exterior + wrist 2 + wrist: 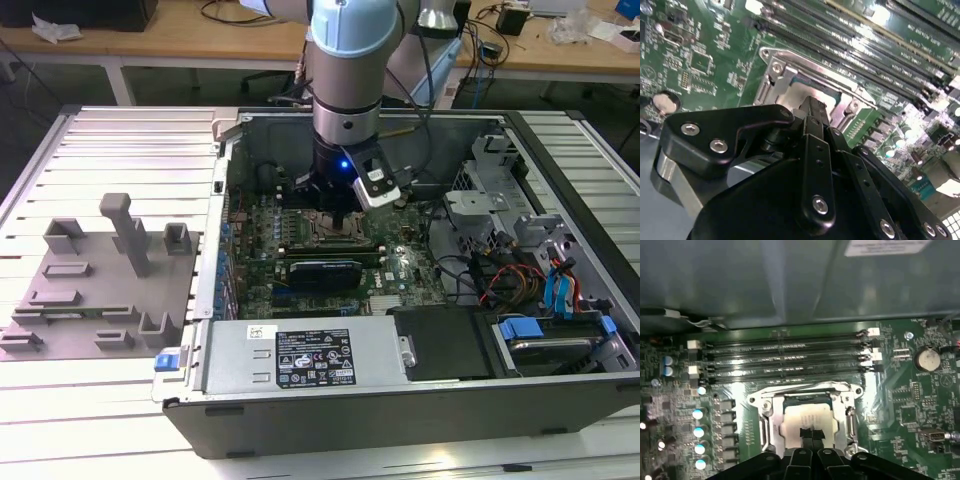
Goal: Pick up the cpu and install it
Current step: 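Install the first cpu locking lever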
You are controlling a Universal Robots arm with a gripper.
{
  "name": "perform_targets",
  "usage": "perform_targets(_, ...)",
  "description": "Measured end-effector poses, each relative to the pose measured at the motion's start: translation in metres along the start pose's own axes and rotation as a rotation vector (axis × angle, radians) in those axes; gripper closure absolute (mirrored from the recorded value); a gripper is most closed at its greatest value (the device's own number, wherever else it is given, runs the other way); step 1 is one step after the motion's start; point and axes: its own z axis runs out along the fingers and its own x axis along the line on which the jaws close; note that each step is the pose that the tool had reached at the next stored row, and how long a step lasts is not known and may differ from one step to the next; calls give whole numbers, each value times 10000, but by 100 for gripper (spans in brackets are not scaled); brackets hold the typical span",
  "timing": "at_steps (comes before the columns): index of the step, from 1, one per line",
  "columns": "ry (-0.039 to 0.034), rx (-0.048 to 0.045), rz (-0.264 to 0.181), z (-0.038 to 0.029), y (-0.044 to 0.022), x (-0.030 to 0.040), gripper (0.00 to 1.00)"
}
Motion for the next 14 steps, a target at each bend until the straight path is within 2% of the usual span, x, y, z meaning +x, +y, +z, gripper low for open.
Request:
perform_targets(2, 40, 1, -56, -2, 2, -33, 89)
perform_targets(4, 43, -1, -94, -28, 4, -38, 89)
perform_targets(7, 45, 5, -131, -160, 12, -44, 89)
perform_targets(8, 43, 24, -135, -227, 15, -47, 89)
perform_targets(9, 41, 53, -136, -251, 17, -48, 89)
perform_targets(14, 40, 63, -135, -252, 16, -48, 89)
